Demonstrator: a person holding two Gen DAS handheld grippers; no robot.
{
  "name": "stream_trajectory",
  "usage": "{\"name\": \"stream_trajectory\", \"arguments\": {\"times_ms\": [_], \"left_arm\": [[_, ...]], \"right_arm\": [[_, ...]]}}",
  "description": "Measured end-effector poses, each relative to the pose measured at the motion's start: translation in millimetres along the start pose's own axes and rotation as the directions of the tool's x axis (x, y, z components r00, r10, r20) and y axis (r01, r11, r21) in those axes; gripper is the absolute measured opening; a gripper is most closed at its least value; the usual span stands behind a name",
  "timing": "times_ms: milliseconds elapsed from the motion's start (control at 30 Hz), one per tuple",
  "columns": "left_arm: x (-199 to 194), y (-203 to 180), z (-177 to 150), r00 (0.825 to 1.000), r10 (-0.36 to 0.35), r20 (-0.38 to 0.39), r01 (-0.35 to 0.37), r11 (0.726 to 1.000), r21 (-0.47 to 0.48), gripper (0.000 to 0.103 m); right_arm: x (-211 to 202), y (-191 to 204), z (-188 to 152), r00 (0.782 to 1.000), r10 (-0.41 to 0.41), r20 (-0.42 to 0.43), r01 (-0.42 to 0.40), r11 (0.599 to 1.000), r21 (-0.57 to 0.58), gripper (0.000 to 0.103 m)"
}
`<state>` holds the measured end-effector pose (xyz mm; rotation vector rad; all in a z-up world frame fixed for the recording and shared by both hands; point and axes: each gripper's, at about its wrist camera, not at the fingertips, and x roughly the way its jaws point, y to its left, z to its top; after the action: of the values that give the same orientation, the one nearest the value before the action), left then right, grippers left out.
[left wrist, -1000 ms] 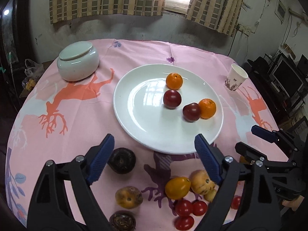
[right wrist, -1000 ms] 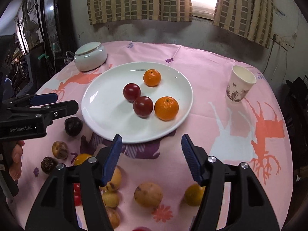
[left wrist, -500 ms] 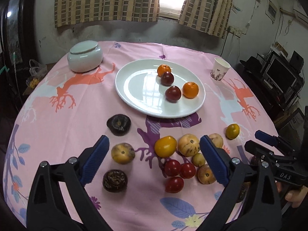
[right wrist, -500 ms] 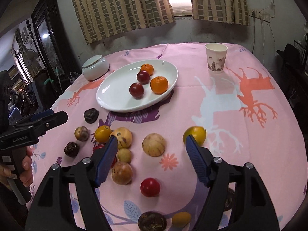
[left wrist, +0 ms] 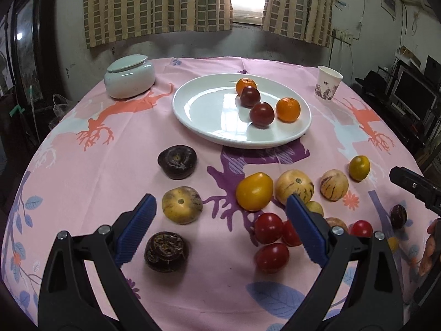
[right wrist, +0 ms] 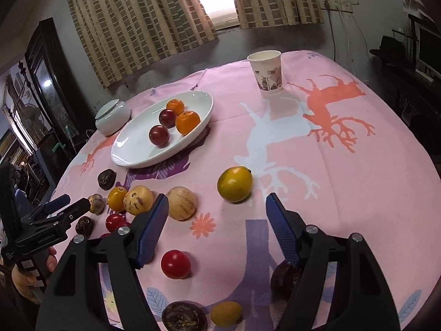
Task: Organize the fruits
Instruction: 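Move both tools back over the remaining fruits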
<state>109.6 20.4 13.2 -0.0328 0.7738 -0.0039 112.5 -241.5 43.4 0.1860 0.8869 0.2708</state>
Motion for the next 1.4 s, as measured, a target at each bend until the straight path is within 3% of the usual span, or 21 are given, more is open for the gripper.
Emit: {"name": "stream_trajectory", "arguments": {"times_ms": [100, 200, 433, 700, 1033, 1167, 1267, 1300, 1333, 1400], "left_arm": [[-3, 8, 2, 1.0, -0.009, -0.006, 0.009, 1.0, 0.004, 0.098], [-3, 23, 3, 1.0, -0.006, -0.011, 0.006, 1.0, -0.026, 0.098], [2, 41, 3, 0.999, -0.016, -0.048, 0.013, 0.998, -0.063, 0.098], [9, 72, 6, 0.997, -0.035, -0.066, 0.019, 0.973, -0.229, 0.098], [17, 70, 4, 0.995, -0.022, -0.092, 0.003, 0.979, -0.204, 0.098], [21, 70, 3, 0.994, -0.031, -0.105, 0.008, 0.978, -0.209, 0.098], [22, 68, 3, 0.994, -0.03, -0.108, 0.008, 0.98, -0.198, 0.098], [23, 67, 3, 0.994, -0.029, -0.108, 0.008, 0.981, -0.192, 0.098], [23, 66, 2, 0.994, -0.03, -0.108, 0.009, 0.982, -0.188, 0.098], [26, 63, 1, 0.993, -0.03, -0.114, 0.01, 0.985, -0.172, 0.098]], "right_arm": [[7, 18, -9, 0.999, -0.05, 0.0, 0.05, 0.992, -0.118, 0.073], [18, 30, -17, 0.998, -0.048, -0.037, 0.041, 0.982, -0.185, 0.073], [21, 33, -21, 0.998, -0.056, -0.035, 0.048, 0.979, -0.199, 0.073], [25, 33, -21, 0.997, -0.055, -0.047, 0.045, 0.98, -0.192, 0.073], [56, 75, -24, 0.975, -0.186, -0.125, 0.125, 0.915, -0.383, 0.073], [71, 74, -12, 0.968, -0.198, -0.152, 0.132, 0.923, -0.362, 0.073], [87, 70, -3, 0.959, -0.206, -0.194, 0.136, 0.936, -0.324, 0.069], [93, 69, -2, 0.957, -0.195, -0.213, 0.124, 0.944, -0.306, 0.06], [98, 69, -3, 0.953, -0.187, -0.237, 0.112, 0.948, -0.299, 0.041], [101, 72, -5, 0.953, -0.181, -0.241, 0.104, 0.948, -0.3, 0.04]]}}
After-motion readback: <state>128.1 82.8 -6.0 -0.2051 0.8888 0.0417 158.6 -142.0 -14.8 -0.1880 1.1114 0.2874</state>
